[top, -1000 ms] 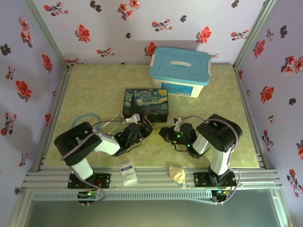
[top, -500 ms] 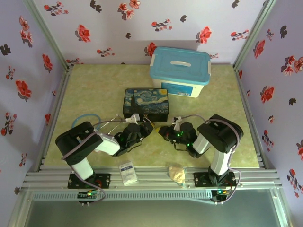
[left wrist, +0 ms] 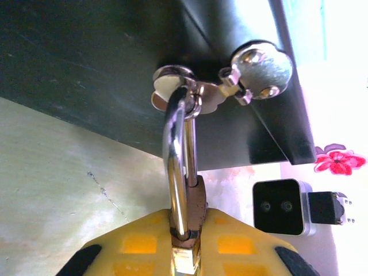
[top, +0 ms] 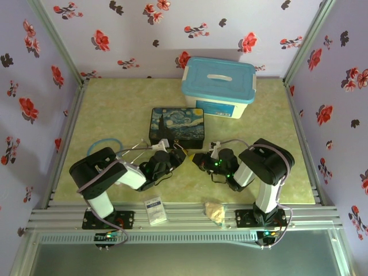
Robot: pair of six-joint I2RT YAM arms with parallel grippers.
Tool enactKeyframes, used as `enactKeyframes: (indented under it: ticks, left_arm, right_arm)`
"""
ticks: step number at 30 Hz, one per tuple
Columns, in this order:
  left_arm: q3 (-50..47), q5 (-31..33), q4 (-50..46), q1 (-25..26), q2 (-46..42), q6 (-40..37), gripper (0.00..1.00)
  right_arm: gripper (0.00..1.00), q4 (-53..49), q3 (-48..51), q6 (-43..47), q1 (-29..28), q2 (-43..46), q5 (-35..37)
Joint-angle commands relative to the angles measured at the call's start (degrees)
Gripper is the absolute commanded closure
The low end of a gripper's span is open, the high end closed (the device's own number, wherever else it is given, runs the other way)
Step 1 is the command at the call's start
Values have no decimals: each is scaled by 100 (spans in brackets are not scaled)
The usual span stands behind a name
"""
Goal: Unlock the padlock with the key
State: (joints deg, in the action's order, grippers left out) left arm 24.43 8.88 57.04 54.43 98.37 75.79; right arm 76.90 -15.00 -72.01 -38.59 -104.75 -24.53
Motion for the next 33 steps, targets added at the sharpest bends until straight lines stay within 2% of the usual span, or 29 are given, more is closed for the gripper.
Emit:
enactKeyframes:
  ticks: [1,5,12,18,25,30,33]
  left_arm:
    - [6,-137,692,109,11,125,100]
    - [121,-232,677,162,7,154,100]
    - [156,-387,938,199,-49,335,100]
    - [202,-403,926,199,-100,345,100]
    - [281,-407,999,173,75,350,100]
    - [263,-390,649,164,-280,143,100]
    - [322,-517,721,164,-258,154,100]
  right_arm:
    - [100,254,-151,179,126,-34,-88]
    - [100,255,-256,340,370,-86,-446]
    - [100,254,-359,814,901,-201,-1690]
    - [100,255,-354,923,916,-306,-1805]
    - [100,253,-297,1000,656,70,-1817]
    - [100,249,-187,1018,883,-39,-1922]
    - [100,255,-301,934,824,-30,-2001]
